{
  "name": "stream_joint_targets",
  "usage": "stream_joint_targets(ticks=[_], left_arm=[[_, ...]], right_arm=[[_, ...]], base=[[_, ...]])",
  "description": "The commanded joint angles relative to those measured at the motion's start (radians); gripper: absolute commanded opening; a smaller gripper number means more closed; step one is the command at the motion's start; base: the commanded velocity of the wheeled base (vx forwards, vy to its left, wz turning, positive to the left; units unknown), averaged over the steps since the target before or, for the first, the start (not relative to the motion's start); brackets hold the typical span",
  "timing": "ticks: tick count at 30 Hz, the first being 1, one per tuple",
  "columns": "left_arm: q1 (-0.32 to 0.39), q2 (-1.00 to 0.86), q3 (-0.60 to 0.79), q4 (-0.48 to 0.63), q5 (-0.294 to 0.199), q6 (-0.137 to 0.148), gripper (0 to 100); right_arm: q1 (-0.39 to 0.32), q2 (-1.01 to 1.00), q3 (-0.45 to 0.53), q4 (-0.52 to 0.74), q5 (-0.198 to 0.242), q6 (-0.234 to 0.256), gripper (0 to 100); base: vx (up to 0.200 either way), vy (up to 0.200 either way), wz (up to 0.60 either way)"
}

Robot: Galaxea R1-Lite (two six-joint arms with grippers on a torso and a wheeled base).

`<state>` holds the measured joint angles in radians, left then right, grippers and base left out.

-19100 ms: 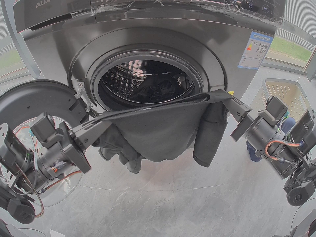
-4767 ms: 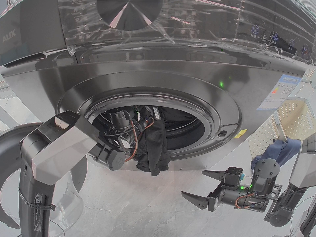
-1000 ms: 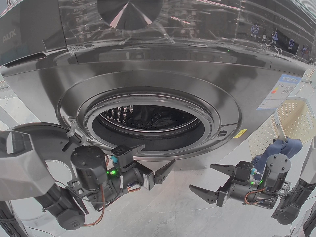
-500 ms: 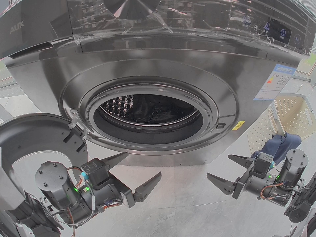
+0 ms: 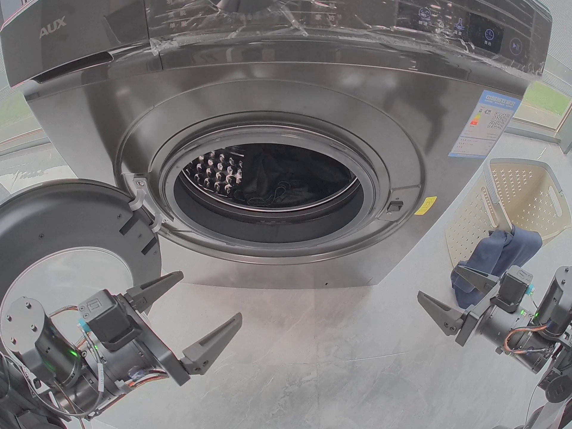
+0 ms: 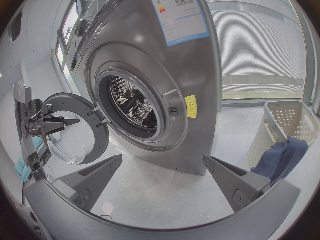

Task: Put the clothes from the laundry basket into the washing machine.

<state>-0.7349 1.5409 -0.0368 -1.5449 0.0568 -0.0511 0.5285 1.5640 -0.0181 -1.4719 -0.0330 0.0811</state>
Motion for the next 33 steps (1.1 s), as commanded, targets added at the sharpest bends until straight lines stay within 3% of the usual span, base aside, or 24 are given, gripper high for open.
stream_joint_targets(ticks=[1, 9, 13, 15, 18, 22, 29, 33], left_arm=[[0.026, -0.09, 0.037, 0.008, -0.002, -0.007, 100], [0.031, -0.245, 0.037, 0.183, 0.009, -0.006, 100], [0.066, -0.407, 0.037, 0.358, 0.009, -0.007, 100], [0.078, -0.443, 0.037, 0.401, 0.011, -0.009, 100], [0.126, -0.584, 0.037, 0.566, 0.005, -0.013, 100], [0.14, -0.722, 0.037, 0.698, 0.001, -0.015, 100], [0.236, -0.915, 0.037, 0.885, -0.008, -0.009, 100], [0.285, -0.984, 0.037, 0.953, -0.009, -0.01, 100]], right_arm=[[-0.041, -0.122, 0.017, 0.068, -0.007, -0.003, 100], [-0.062, -0.275, 0.017, 0.291, -0.019, 0.006, 100], [-0.068, -0.414, 0.018, 0.44, -0.054, 0.011, 100], [-0.068, -0.45, 0.018, 0.473, -0.056, 0.011, 100], [-0.073, -0.582, 0.018, 0.582, -0.059, 0.009, 100], [-0.139, -0.726, 0.017, 0.705, -0.054, 0.0, 100], [-0.297, -0.949, 0.015, 0.857, -0.051, -0.02, 100], [-0.352, -1.021, 0.015, 0.915, -0.048, -0.021, 100]], base=[[-0.2, 0.0, 0.0], [-0.05, 0.0, 0.0], [-0.2, 0.0, 0.0], [-0.1, 0.0, 0.0], [0.0, 0.0, 0.0], [-0.2, 0.0, 0.0], [-0.057, 0.0, 0.0], [-0.15, 0.0, 0.0]])
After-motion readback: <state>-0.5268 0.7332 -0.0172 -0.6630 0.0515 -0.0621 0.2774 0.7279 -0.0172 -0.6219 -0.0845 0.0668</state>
